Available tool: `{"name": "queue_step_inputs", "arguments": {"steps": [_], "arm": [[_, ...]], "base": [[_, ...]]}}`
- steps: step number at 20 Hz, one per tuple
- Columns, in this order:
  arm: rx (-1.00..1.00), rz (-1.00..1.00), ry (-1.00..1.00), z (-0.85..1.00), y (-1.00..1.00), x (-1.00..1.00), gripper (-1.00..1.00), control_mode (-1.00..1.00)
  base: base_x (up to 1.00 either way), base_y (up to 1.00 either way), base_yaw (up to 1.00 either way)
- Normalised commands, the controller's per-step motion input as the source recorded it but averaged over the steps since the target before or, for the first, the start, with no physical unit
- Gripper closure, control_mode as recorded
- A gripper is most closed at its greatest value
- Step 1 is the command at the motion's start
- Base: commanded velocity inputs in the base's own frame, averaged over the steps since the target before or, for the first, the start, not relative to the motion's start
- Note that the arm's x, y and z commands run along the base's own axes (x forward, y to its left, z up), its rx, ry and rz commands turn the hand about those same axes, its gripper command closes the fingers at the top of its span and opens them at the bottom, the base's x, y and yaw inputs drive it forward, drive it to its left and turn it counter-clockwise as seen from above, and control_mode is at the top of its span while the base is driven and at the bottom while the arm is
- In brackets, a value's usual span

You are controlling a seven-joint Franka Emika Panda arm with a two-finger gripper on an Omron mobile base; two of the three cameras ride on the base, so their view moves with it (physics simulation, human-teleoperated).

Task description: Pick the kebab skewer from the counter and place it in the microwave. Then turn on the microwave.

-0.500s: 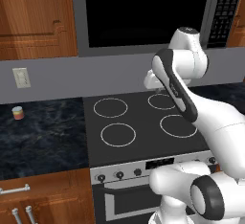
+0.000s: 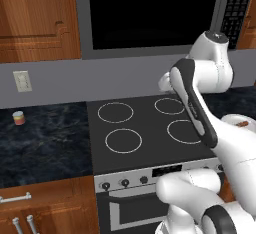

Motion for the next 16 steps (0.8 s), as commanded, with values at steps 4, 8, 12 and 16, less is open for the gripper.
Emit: {"name": "queue_step_inputs", "arguments": {"steps": [4, 8, 12, 16], "arm": [[0.00, -0.09, -0.32, 0.34, -0.31, -0.26, -1.00, -1.00], [0.00, -0.11, -0.25, 0.39, -0.42, -0.18, -1.00, -1.00], [0.00, -0.08, -0.18, 0.46, -0.49, -0.02, -1.00, -1.00], [0.00, -0.05, -0.11, 0.47, -0.51, 0.00, -1.00, -1.00]], "base": [[0.00, 0.00, 0.00], [0.00, 0.00, 0.00], [0.00, 0.00, 0.00], [0.00, 0.00, 0.00]]}}
